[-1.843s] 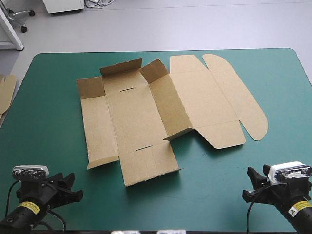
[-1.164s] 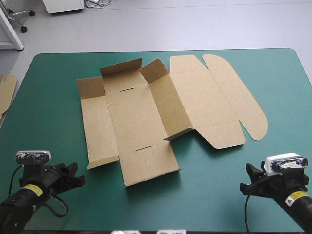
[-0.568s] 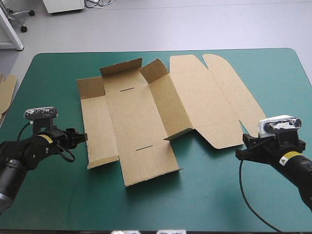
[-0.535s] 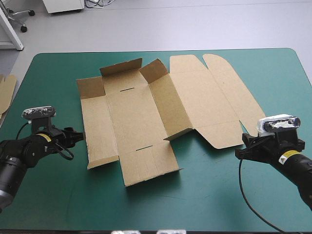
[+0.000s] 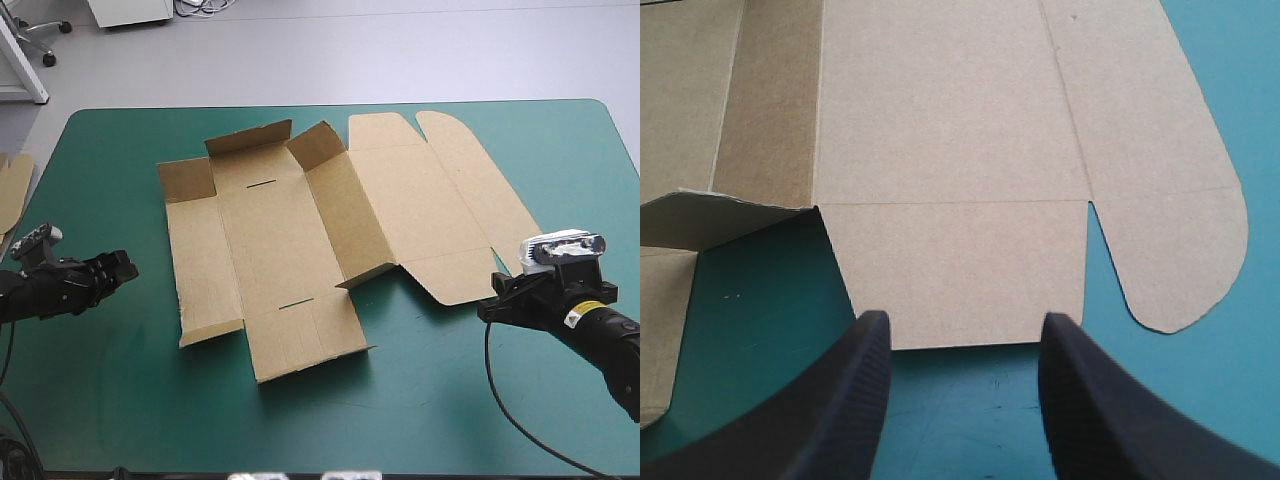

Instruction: Fold the box

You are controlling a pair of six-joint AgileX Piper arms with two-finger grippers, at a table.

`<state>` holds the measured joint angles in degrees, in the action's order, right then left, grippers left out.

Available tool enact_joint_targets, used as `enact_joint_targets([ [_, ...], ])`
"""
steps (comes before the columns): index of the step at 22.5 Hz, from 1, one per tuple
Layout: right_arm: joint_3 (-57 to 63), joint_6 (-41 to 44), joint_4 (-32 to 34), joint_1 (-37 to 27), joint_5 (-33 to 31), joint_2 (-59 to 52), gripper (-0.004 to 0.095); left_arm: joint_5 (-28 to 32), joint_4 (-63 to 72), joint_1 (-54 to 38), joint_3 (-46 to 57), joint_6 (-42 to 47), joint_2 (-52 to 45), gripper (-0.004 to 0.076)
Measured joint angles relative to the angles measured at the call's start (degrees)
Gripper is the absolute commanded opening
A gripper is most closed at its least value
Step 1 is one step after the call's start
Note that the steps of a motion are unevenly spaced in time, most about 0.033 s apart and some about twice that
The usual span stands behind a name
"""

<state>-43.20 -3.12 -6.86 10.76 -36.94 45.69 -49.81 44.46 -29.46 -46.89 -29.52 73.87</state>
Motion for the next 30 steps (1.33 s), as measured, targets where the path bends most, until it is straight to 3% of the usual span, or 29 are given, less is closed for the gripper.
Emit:
enact_joint_targets([
  [4,0.0,-0.1,-0.1,0.0,0.4,0.0,0.0444,-2.9,11.2,-0.3,0.0,-7.3,5.2,0.0405],
  [9,0.0,-0.1,-0.4,0.0,0.4,0.0,0.0444,-2.1,19.6,-0.3,4.1,-13.0,9.7,0.0404],
  [14,-2.2,-0.1,-0.4,0.0,0.4,0.0,0.0444,0.8,26.0,0.0,10.2,-20.2,13.0,0.0404],
  [21,-4.9,-0.1,-0.4,0.0,-0.3,0.0,0.0444,7.9,31.8,10.2,10.7,-21.4,14.5,0.0404],
  [30,-5.0,-0.1,-0.5,0.0,-2.7,0.0,0.0444,2.1,44.2,10.9,10.7,-30.2,19.4,0.0377],
])
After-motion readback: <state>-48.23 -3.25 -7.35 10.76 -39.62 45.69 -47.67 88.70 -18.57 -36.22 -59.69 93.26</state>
